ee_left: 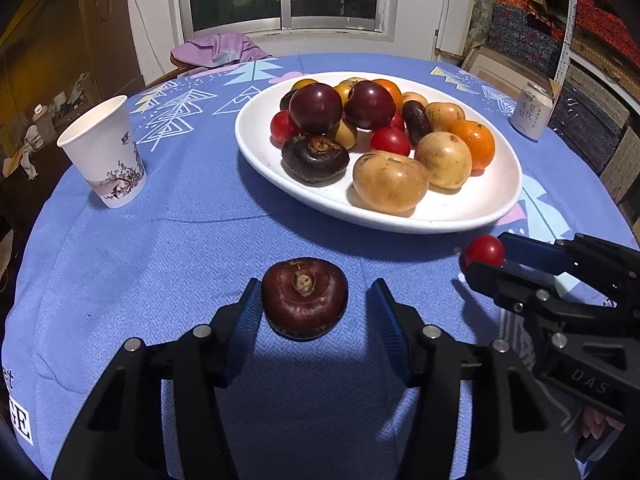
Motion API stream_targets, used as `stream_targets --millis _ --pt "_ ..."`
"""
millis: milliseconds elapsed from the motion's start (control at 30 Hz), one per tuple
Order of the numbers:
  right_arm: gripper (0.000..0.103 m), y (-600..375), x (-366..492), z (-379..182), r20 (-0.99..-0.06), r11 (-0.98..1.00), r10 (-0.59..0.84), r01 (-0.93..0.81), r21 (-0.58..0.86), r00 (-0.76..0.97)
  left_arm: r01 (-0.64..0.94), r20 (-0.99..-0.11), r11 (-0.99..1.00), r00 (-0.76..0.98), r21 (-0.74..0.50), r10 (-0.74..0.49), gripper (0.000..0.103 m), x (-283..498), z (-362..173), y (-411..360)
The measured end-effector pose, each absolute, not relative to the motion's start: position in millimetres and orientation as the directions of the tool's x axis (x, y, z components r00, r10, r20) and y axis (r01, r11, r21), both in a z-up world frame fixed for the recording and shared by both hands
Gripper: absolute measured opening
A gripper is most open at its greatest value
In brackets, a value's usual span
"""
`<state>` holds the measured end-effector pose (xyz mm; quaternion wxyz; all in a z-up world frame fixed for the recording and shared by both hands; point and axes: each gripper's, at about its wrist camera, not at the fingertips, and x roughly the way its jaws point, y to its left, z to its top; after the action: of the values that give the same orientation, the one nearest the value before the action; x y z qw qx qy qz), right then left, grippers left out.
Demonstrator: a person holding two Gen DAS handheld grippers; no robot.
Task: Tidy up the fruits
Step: 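Grasp a dark purple fruit with the left tool while the right tool grasps a red tomato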
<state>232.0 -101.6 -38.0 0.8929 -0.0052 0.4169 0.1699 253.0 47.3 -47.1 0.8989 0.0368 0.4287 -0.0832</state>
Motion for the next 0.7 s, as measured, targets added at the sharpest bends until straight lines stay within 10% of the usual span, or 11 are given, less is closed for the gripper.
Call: stream_targets --millis 133,700 --pt "0.027 -96.8 232.4 -39.0 -0.751 0.936 0.306 -0.327 0.127 0.585 0.177 -0.778 0.984 0.617 -0.009 -0.118 0.053 253.2 -47.8 47.2" --pt "0.026 -100.3 226.0 -35.7 -0.741 0.934 0.313 -0.332 0.129 0.594 0.187 -0.768 0.982 0.628 -0.009 -0.126 0.042 245.4 -45.4 47.1"
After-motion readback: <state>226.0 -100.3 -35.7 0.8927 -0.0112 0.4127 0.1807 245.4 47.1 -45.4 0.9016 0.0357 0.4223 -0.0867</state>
